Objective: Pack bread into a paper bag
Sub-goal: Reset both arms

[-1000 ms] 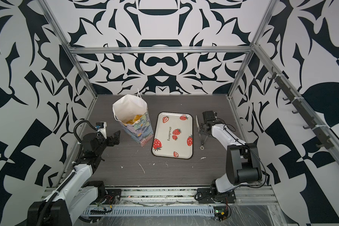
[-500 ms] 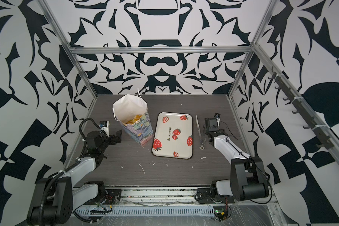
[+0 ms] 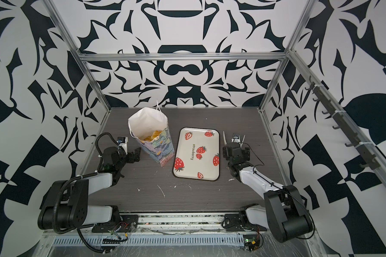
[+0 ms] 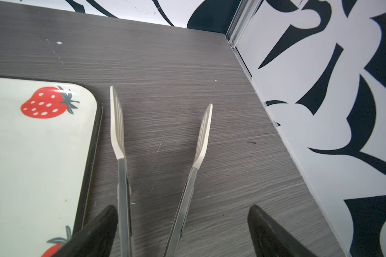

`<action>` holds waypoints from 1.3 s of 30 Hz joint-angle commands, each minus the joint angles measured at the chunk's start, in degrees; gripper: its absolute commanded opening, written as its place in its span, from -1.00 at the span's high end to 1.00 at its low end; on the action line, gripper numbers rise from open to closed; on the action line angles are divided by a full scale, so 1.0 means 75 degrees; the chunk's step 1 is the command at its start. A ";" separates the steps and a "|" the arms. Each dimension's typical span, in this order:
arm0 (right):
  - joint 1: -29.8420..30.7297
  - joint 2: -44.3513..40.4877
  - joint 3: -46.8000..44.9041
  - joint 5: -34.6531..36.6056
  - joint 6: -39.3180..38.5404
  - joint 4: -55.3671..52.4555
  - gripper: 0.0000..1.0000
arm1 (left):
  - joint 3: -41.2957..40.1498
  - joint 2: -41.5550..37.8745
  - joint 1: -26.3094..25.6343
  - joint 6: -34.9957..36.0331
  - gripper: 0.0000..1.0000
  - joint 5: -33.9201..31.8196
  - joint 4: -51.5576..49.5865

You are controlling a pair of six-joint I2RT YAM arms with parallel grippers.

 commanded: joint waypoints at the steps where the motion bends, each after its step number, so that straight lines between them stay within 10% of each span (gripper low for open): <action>1: 0.0047 0.0035 0.0127 0.0442 -0.0505 0.0547 -0.91 | 0.0157 0.0483 0.0011 -0.0013 -0.98 0.0134 0.0907; 39: -0.0551 0.1989 -0.0911 -0.0670 -0.0743 0.4740 -0.89 | 0.0139 0.1305 0.0011 0.0010 -0.99 0.0321 0.1653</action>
